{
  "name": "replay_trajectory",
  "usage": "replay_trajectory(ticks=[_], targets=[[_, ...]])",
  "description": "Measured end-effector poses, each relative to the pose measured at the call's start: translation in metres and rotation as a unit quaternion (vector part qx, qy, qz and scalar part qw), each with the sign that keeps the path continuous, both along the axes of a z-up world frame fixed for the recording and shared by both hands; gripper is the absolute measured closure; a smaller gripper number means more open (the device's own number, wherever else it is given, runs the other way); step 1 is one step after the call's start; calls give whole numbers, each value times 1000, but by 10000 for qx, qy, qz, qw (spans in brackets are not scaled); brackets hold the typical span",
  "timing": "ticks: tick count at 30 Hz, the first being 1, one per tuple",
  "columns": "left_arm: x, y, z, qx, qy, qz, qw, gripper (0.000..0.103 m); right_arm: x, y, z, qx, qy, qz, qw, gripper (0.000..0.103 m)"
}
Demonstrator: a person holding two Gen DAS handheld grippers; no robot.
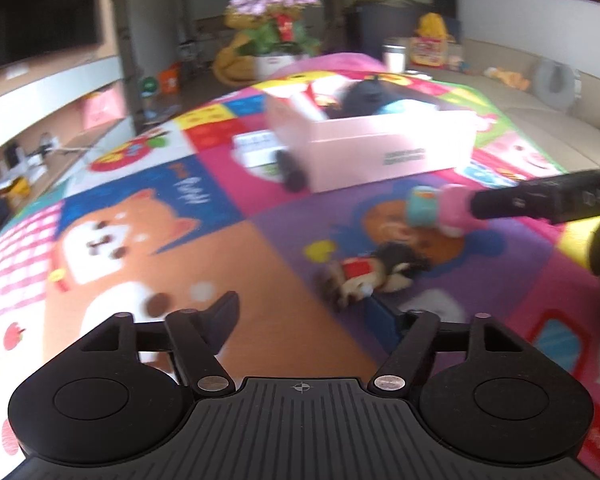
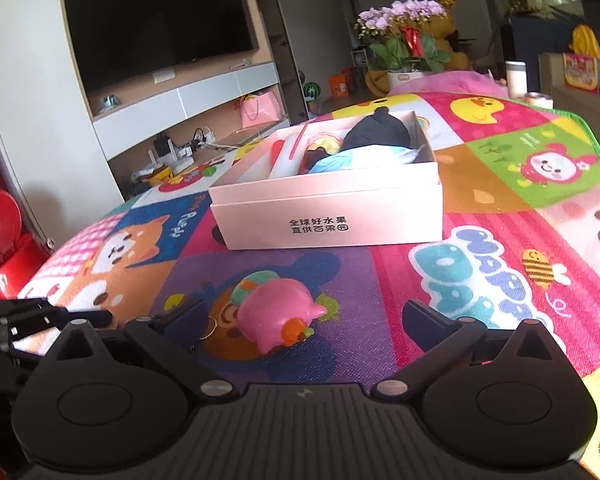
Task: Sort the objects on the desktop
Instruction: 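Grasp the pink pig toy with the right gripper while the left grasps the red-black doll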
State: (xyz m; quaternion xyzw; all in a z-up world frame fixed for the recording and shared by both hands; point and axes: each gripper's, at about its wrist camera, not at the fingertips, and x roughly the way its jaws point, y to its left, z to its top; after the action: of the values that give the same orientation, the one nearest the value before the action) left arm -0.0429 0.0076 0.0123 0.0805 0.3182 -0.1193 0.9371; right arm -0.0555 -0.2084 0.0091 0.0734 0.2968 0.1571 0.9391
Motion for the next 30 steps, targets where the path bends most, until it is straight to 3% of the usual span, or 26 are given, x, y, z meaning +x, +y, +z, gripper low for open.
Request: replay_trajectory(ticks=[3,6,9,11,14,18,22,25,30], targets=[[6,14,0,108,-140,480,9987,18,4,2,-2,-66,131,-38,9999,0],[8,29,5,-259,-113,662,9974,16,7,2,-4,-106,251,-168,9995,0],[4,34,12,-854,81,223,9961,8,7,4,-4,-181,269,-282,9991,0],[0,26,15,-971,125,-118,9951,7,7,3,-5,-186,244,-298,9991,0],[-1,2,14,-760,124,-456,9960,7,7,0,-5,-123,256,-368,9989,0],[0,-27,10,-768,265,-713,9941,7,5,-5,-4,-17,184,-522,9985,0],[-10,-45,4,-85,29,-976,9952,7,3,-8,-4,56,137,-611,9980,0],[-8,-37,1,209,8,-746,9970,7,4,-8,-3,83,143,-607,9980,0],[5,-3,1,585,-153,102,9981,6,4,-9,-4,89,155,-616,9979,0]])
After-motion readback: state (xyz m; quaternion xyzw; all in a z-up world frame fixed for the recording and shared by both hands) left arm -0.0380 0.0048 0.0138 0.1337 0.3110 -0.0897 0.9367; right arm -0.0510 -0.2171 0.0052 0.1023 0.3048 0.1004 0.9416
